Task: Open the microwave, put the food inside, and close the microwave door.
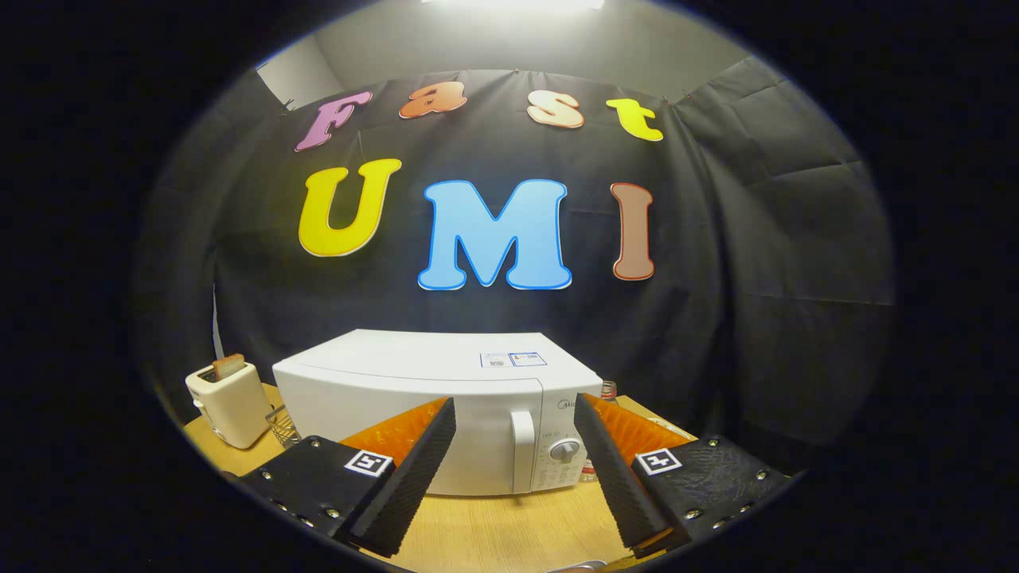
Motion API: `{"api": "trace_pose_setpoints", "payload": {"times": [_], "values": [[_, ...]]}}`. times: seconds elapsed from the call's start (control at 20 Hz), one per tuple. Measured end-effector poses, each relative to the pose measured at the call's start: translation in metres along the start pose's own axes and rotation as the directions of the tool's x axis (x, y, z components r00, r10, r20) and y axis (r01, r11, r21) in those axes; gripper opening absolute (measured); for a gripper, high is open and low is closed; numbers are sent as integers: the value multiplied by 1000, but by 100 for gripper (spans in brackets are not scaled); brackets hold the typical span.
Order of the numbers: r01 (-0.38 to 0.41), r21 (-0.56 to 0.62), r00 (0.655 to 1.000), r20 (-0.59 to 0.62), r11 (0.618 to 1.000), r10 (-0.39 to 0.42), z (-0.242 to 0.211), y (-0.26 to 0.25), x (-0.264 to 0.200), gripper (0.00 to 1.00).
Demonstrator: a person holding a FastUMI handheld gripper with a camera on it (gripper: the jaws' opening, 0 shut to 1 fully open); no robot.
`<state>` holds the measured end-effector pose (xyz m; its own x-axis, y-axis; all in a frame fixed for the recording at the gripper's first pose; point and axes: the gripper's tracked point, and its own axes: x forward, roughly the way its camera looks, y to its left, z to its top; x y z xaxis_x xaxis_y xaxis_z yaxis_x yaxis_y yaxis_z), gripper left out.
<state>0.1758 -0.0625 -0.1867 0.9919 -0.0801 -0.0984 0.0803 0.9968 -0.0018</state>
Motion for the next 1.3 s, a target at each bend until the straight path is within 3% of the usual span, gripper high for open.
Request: {"api": "trace_pose_setpoints", "payload": {"times": [0.45,0.5,0.65,0.7,0.8,0.85,1.0,1.05,1.1,1.15,1.3], "values": [[1,-9,1000,-13,1000,-1,-58,-6,70,90],[11,-10,1000,-16,1000,-11,-65,-9,76,83],[23,-21,999,-41,999,-24,-81,-8,94,80],[19,-19,999,-48,1000,-19,-84,-8,96,69],[-6,-14,998,-70,1000,5,-94,-2,100,57],[-3,-26,997,-74,1000,1,-96,-5,97,45],[-20,-11,994,-106,1000,19,-96,-6,97,31],[-39,25,991,-126,999,42,-99,-5,96,21],[-52,64,988,-141,997,61,-98,-5,95,21],[-59,76,987,-145,995,70,-98,-5,94,11],[-53,92,986,-153,994,67,-99,-3,93,10]]}}
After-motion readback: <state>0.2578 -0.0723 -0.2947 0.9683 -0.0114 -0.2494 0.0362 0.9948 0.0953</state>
